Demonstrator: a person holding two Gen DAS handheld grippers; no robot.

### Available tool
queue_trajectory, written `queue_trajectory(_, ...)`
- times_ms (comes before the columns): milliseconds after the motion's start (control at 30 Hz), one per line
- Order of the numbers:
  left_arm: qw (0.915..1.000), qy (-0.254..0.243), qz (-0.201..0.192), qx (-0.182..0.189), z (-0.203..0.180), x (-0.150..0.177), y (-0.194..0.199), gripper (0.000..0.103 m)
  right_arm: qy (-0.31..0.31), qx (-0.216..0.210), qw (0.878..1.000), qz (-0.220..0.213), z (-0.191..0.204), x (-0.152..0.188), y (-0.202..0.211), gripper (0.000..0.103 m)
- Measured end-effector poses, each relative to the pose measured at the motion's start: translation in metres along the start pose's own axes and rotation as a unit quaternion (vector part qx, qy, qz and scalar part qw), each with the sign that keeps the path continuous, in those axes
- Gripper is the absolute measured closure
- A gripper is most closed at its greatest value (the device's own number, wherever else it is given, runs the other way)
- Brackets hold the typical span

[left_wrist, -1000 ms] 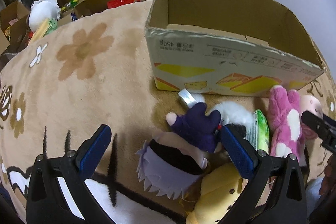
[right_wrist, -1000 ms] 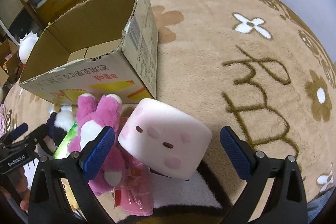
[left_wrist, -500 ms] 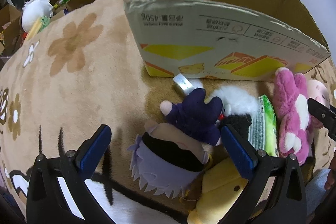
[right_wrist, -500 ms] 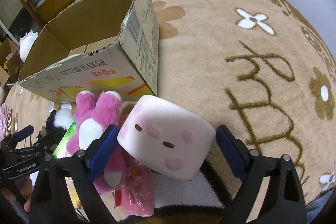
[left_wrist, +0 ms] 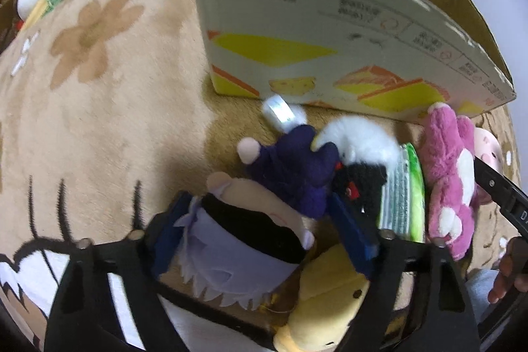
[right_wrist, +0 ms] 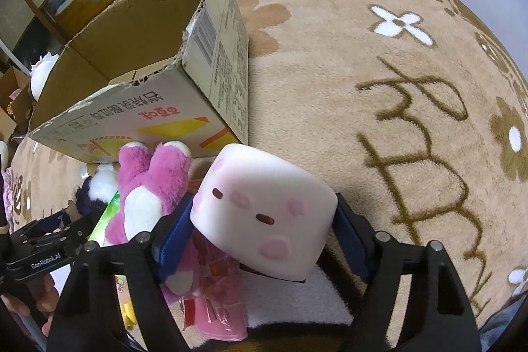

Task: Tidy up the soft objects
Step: 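Grasp the purple-white plush doll with left tool while right tool grasps the marshmallow plush, then lift both plushes over the cardboard box and lower them inside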

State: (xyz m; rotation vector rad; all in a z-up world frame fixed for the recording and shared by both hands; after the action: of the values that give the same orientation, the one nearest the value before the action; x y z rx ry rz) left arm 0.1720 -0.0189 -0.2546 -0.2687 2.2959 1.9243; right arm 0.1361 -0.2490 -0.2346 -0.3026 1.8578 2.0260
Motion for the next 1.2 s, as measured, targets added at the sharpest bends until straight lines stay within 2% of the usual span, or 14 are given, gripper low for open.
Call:
queue_trajectory(200,0.9999,-0.004,-0.015,-0.005,-0.002,0.001,0.008,0.029,0.005,0.005,1.000,-0.004,0.001,0.000,0.002,0.032)
queue_trajectory(300,0.9994,-0.005,-0.032,-0.009,-0.003,0.000,0.014,0.035,-0.001,0.002,1.000,-0.007,0.000,0.000,0.003,0.037)
queue_trajectory(333,0.9992,-0.006,-0.036,-0.016,-0.002,0.001,0.016,0.046,-0.002,0.002,1.000,-0.009,-0.001,0.000,0.003,0.040)
queue_trajectory(367,0.9990,-0.006,-0.039,-0.023,0.000,0.002,0.019,0.047,-0.003,0.001,1.000,-0.010,-0.001,0.000,0.004,0.042)
queue_trajectory(567,0.9991,0.003,-0.041,-0.009,0.005,0.009,0.024,0.051,0.009,0.008,1.000,-0.018,0.001,0.000,0.009,0.053)
queue_trajectory(667,0.9984,-0.002,-0.054,-0.018,0.009,0.008,0.028,0.052,0.014,0.010,1.000,-0.026,0.002,0.000,0.016,0.057)
queue_trajectory(800,0.9961,0.003,-0.088,-0.006,0.010,0.009,0.046,0.052,0.007,0.012,0.998,-0.062,0.001,-0.005,0.034,0.057)
queue_trajectory(900,0.9925,0.004,-0.122,-0.013,0.012,0.009,0.065,0.052,-0.002,0.006,0.997,-0.083,0.001,-0.009,0.046,0.057)
queue_trajectory(1033,0.9844,-0.003,-0.174,-0.027,0.007,0.010,0.093,0.052,0.005,0.006,0.994,-0.111,0.003,-0.015,0.064,0.057)
queue_trajectory(1200,0.9695,-0.001,-0.245,-0.015,0.004,0.005,0.136,0.052,0.018,0.010,0.989,-0.144,0.013,-0.020,0.087,0.057)
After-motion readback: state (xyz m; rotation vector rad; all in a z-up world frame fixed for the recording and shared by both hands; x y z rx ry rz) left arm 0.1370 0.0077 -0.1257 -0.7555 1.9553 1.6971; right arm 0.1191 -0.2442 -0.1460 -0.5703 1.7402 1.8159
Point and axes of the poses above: each gripper's, at about its wrist camera, not at the fingertips, and y roughly against the way its jaws point, z to its left, x to its underside, the point moved 10 cm from there along -y, roughly the way its jaws point, and after that the axes turned 10 degrees about y, right-handed, at the moved point
